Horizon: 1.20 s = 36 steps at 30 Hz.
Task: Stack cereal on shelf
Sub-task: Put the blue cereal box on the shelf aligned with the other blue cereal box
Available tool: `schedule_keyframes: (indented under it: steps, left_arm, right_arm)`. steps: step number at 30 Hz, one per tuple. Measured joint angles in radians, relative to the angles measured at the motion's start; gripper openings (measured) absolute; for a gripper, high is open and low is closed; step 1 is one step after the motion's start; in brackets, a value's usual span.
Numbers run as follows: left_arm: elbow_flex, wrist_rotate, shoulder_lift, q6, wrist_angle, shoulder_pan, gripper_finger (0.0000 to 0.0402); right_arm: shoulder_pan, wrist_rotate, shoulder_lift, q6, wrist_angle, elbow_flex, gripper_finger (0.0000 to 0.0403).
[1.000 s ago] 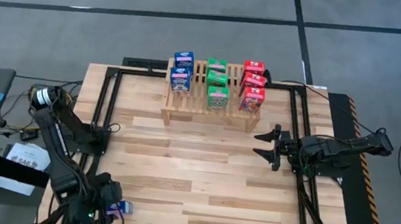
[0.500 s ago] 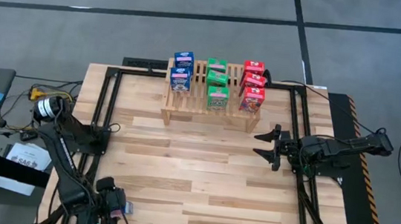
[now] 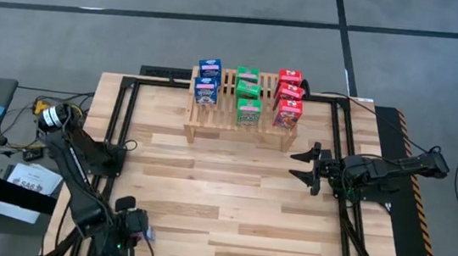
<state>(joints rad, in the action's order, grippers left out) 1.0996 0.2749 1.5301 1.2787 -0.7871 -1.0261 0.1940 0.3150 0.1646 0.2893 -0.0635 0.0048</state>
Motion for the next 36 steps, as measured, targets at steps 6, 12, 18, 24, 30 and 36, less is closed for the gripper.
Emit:
schedule_keyframes:
  steps: [6,12,18,24,30,36]
  left_arm:
    - [0.0,-0.014,-0.1,-0.151,-0.061,0.114,0.0156]
    - [0.0,-0.013,-0.254,-0.414,-0.105,0.336,0.0166]
    - [0.001,-0.064,-0.381,-0.705,-0.113,0.651,0.0166]
    - [0.095,-0.163,-0.39,-0.988,-0.13,0.938,0.0166]
    - [0.286,-0.179,-0.293,-1.228,-0.236,1.117,0.0167]
    - [0.497,-0.178,-0.126,-1.43,-0.381,1.229,0.0167]
  right_arm:
    - [0.0,0.0,0.0,0.0,0.0,0.0,0.0307]
    - [0.0,0.0,0.0,0.0,0.0,0.0,0.0307]
    - [0.0,0.0,0.0,0.0,0.0,0.0,0.0307]
    - [0.0,0.0,0.0,0.0,0.0,0.0,0.0307]
    - [0.0,0.0,0.0,0.0,0.0,0.0,0.0307]
    - [0.0,0.0,0.0,0.0,0.0,0.0,0.0307]
